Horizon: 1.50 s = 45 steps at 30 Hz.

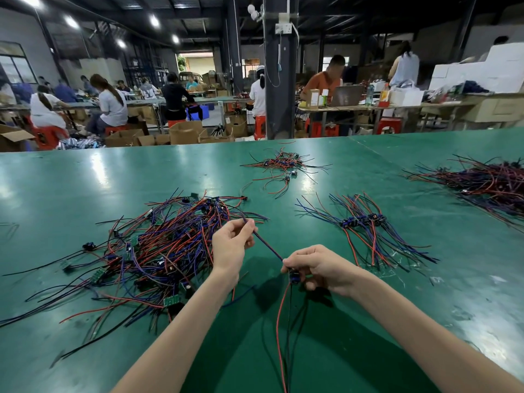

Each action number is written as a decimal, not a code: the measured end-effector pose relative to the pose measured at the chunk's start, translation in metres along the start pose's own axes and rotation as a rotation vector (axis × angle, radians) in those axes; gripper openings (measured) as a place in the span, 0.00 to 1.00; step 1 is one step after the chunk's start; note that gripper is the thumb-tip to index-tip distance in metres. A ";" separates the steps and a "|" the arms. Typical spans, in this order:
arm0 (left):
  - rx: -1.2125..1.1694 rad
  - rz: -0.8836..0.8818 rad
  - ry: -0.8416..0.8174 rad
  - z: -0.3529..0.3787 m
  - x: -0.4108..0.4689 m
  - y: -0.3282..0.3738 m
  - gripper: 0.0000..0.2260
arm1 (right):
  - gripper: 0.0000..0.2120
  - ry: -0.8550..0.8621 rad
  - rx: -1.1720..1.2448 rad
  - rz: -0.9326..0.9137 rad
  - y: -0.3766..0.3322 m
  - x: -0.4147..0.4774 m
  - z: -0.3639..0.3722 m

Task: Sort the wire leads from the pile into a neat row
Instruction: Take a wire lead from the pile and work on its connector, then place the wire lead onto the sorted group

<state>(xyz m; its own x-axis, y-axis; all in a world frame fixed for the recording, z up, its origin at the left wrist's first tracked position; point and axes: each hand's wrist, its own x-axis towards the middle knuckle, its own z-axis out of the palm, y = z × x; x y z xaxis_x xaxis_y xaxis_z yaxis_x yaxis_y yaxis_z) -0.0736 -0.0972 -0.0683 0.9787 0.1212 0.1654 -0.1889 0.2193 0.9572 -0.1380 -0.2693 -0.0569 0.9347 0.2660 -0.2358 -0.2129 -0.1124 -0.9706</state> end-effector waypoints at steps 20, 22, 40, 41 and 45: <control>0.404 -0.006 -0.082 0.012 -0.019 -0.023 0.09 | 0.23 0.280 -0.055 0.045 -0.068 0.128 -0.037; 0.560 0.123 -0.122 0.014 -0.023 -0.022 0.09 | 0.12 0.290 -0.131 -0.019 -0.047 0.120 -0.025; 1.719 0.107 0.149 -0.049 0.017 0.019 0.11 | 0.09 0.491 -0.411 -0.313 0.023 0.043 -0.002; 1.667 0.116 0.140 -0.051 0.019 0.020 0.10 | 0.09 0.490 -0.409 -0.314 0.024 0.042 -0.002; 1.268 0.165 0.204 -0.053 0.020 0.027 0.07 | 0.09 0.482 -0.405 -0.304 0.024 0.037 -0.003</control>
<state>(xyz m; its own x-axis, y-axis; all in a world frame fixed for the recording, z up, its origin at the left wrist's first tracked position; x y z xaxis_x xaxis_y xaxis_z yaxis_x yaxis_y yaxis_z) -0.0636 -0.0371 -0.0516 0.9003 0.2278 0.3709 0.0109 -0.8637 0.5039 -0.1073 -0.2645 -0.0887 0.9780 -0.1014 0.1822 0.1136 -0.4735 -0.8734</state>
